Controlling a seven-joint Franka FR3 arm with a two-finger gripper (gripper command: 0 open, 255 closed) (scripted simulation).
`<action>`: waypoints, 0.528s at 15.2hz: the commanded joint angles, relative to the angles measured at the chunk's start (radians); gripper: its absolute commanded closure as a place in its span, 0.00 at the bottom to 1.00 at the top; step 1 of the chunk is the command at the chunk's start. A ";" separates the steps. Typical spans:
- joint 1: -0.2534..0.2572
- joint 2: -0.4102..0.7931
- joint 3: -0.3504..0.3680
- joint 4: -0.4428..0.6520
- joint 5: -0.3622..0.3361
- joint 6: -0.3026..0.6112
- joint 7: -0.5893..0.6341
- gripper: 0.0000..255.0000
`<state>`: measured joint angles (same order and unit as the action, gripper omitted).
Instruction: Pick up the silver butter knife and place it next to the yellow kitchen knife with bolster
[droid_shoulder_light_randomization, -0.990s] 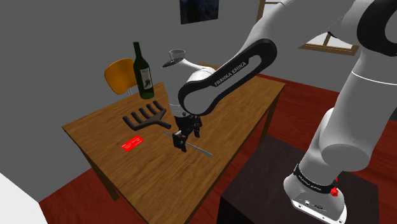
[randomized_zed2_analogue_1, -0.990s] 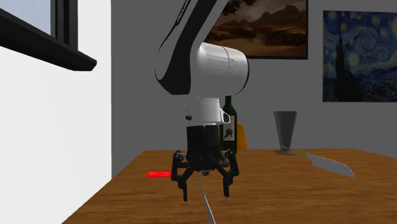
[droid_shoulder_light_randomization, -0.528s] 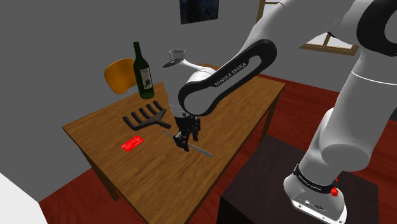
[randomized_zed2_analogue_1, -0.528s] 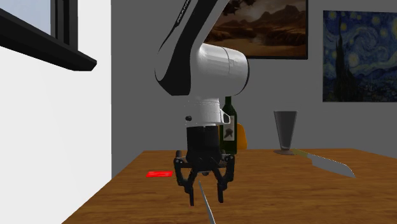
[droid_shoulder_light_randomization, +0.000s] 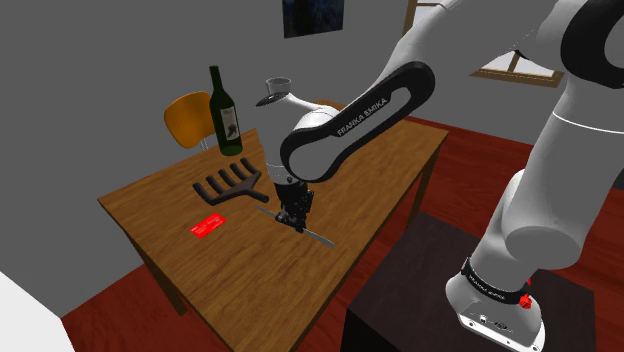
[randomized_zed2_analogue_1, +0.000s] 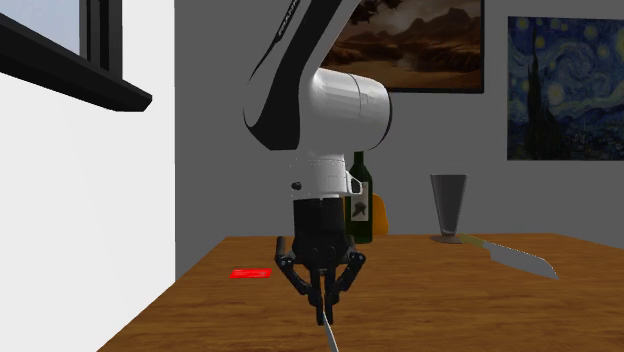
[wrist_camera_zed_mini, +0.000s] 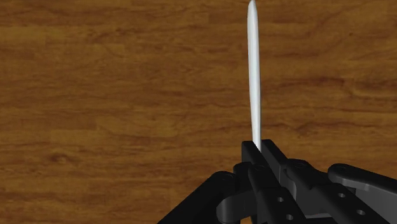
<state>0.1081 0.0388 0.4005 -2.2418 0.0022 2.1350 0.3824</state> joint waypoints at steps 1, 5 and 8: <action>0.000 0.000 0.000 0.000 0.000 0.000 0.000 1.00; -0.001 -0.032 0.000 0.023 0.014 -0.053 -0.010 1.00; -0.002 -0.054 -0.001 0.042 0.023 -0.092 -0.016 1.00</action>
<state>0.1062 -0.0073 0.3997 -2.2058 0.0217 2.0569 0.3685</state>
